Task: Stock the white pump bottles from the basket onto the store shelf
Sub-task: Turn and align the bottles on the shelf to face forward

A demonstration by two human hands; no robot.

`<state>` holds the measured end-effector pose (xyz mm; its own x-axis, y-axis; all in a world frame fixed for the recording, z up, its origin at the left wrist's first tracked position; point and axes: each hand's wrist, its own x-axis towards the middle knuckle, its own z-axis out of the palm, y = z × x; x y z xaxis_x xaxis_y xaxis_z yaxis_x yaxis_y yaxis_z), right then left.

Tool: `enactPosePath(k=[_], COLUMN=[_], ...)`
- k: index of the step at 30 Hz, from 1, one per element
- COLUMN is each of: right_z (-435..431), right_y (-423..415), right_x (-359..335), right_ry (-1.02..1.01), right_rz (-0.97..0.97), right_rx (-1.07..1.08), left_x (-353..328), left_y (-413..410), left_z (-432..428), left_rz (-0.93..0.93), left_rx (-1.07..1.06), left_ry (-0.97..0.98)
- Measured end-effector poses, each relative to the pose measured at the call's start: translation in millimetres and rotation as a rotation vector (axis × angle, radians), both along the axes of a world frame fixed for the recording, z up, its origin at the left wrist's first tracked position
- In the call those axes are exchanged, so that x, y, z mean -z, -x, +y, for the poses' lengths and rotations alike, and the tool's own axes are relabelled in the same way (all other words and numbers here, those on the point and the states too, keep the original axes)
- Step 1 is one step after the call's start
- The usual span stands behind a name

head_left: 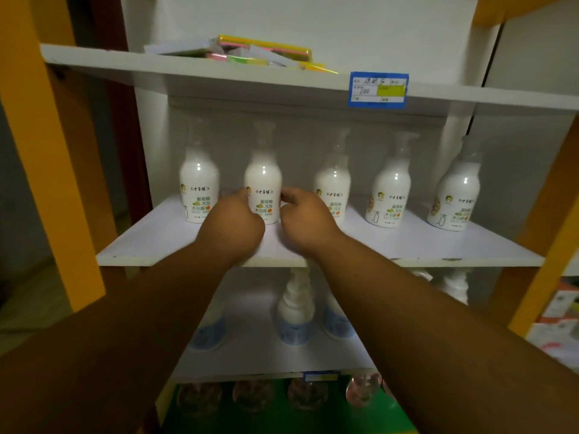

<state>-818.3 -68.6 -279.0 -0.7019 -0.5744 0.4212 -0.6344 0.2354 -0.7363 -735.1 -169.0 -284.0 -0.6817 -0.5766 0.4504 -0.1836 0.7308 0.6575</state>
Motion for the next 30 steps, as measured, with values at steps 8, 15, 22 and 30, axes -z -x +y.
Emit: enactPosePath(k=[8,15,22,30], right_z=[0,3,50,92], right_y=[-5,-9,-5,30], right_x=[-1,-2,-13,-2], right_ry=[-0.012,-0.007,0.367,0.024], right_rz=[-0.01,-0.017,0.019,0.003], right_rx=[0.055,0.104,0.15,0.235], left_x=[-1,-2,-2,17], left_y=[-6,-14,-21,-19], left_z=[4,9,14,70], left_rz=[0.005,0.044,0.193,0.325], left_rx=[-0.011,0.006,-0.004,0.287], left_ry=[0.016,-0.08,-0.153,-0.027])
